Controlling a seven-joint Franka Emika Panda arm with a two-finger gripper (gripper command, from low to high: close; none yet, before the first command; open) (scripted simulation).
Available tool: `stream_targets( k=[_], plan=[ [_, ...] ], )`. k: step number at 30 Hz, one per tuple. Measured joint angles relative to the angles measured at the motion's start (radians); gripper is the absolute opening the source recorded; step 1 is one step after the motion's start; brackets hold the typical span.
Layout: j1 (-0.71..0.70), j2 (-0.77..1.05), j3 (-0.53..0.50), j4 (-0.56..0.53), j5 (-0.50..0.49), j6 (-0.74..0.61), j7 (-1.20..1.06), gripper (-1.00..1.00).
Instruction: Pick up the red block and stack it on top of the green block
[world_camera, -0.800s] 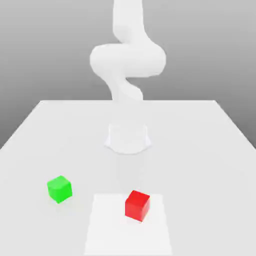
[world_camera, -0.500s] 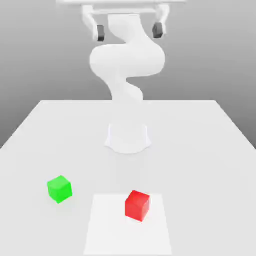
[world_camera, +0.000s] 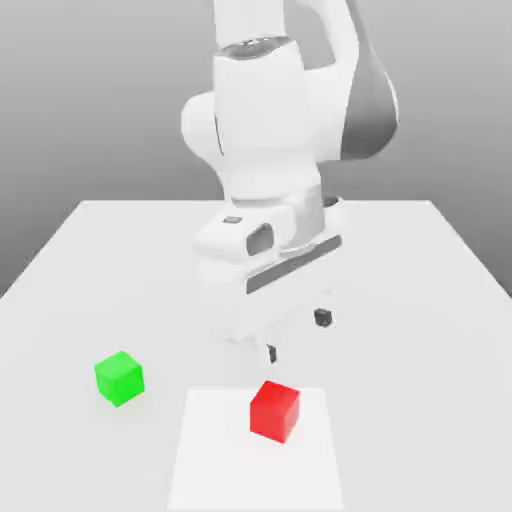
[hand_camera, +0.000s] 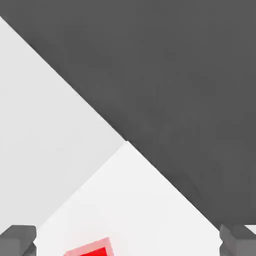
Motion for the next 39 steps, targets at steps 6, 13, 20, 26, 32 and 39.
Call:
stream_targets(
  k=[6, 13, 20, 26, 32, 39],
  plan=[
    [-0.012, 0.096, 0.0, -0.088, -0.152, 0.093, -0.073, 0.0],
    [-0.016, 0.165, 0.012, -0.073, -0.135, 0.151, -0.112, 0.0],
    [-0.039, 0.258, 0.058, -0.058, -0.037, 0.227, -0.184, 0.0],
    [-0.113, 0.356, 0.16, -0.056, 0.068, 0.307, -0.256, 0.0],
    [-0.123, 0.365, 0.172, -0.056, 0.076, 0.312, -0.262, -1.0],
    [-0.069, 0.29, 0.095, -0.057, -0.008, 0.251, -0.204, -1.0]
  ],
)
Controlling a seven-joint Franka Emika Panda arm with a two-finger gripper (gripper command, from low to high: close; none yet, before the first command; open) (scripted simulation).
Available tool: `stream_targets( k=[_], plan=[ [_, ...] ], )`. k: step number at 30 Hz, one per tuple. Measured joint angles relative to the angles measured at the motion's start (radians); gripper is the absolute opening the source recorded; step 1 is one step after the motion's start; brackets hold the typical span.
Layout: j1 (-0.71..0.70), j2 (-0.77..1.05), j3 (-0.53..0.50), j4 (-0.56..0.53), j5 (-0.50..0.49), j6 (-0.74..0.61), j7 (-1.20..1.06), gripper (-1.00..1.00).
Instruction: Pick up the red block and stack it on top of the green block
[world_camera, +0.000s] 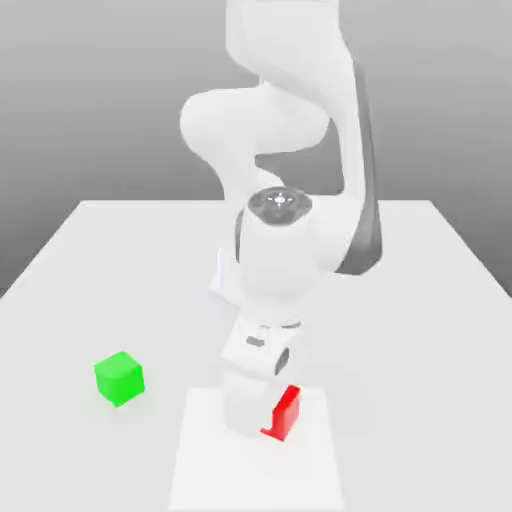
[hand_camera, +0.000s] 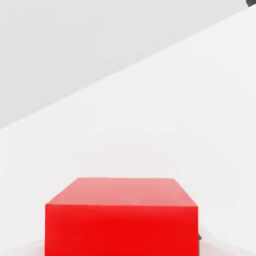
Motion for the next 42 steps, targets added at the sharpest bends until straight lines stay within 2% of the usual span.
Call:
stream_targets(
  k=[7, 15, 29, 42],
  plan=[
    [0.021, -0.101, -0.049, -0.011, -0.111, -0.082, 0.08, -1.0],
    [0.019, -0.181, -0.059, -0.04, -0.167, -0.147, 0.124, -1.0],
    [-0.113, -0.24, -0.169, -0.065, -0.156, -0.197, -0.325, -1.0],
    [-0.232, -0.32, -0.303, -0.084, -0.27, -0.242, -0.68, -1.0]
  ],
)
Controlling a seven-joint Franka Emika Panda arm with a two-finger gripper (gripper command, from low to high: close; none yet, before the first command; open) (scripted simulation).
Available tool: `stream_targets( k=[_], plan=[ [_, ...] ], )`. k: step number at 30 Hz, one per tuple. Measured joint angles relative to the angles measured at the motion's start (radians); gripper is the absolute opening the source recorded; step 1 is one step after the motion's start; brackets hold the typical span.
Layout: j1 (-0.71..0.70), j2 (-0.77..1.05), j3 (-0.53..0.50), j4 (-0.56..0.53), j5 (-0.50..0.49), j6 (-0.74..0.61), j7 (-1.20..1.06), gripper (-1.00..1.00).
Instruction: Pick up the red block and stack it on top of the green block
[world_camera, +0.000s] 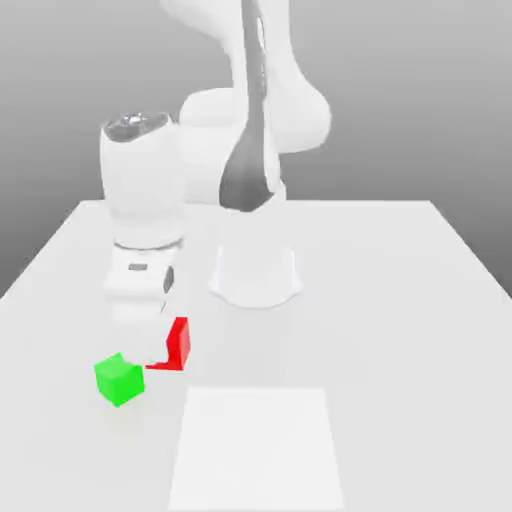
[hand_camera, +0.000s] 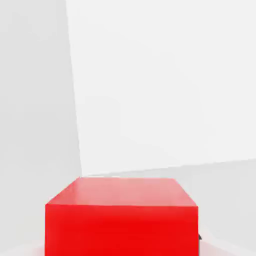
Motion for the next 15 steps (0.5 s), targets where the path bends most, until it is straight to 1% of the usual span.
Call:
stream_targets(
  k=[10, 11, 12, 15],
  plan=[
    [-0.121, -0.076, -0.096, -0.011, -0.158, -0.045, -0.224, -1.0],
    [-0.12, -0.074, -0.108, -0.011, -0.154, -0.044, -0.25, -1.0],
    [-0.107, -0.063, -0.12, -0.011, -0.127, -0.037, -0.28, -1.0],
    [-0.044, -0.006, -0.156, -0.007, 0.005, -0.005, -0.383, -1.0]
  ],
)
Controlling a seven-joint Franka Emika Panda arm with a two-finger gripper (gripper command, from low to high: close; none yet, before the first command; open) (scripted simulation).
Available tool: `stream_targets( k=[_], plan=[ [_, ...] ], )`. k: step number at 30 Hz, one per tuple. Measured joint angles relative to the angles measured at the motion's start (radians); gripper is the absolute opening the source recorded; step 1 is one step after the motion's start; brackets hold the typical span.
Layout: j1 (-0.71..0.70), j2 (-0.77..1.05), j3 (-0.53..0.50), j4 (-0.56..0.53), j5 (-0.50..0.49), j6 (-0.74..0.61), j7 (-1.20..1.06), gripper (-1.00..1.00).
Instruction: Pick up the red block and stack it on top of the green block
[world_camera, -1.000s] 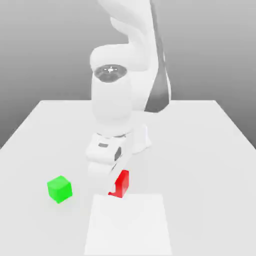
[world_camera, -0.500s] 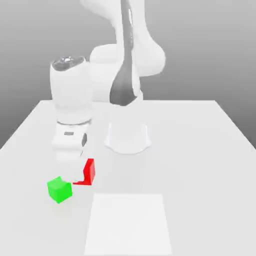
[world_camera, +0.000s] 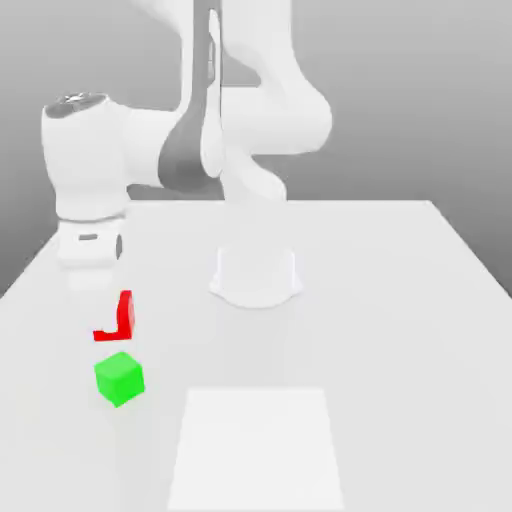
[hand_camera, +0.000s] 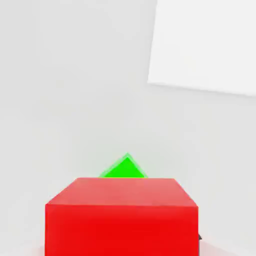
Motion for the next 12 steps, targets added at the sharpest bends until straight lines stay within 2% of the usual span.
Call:
stream_targets(
  k=[7, 12],
  plan=[
    [0.091, 0.145, -0.005, 0.012, 0.319, 0.077, -0.227, -1.0],
    [0.099, 0.219, 0.007, 0.015, 0.427, 0.145, -0.302, -1.0]
  ],
)
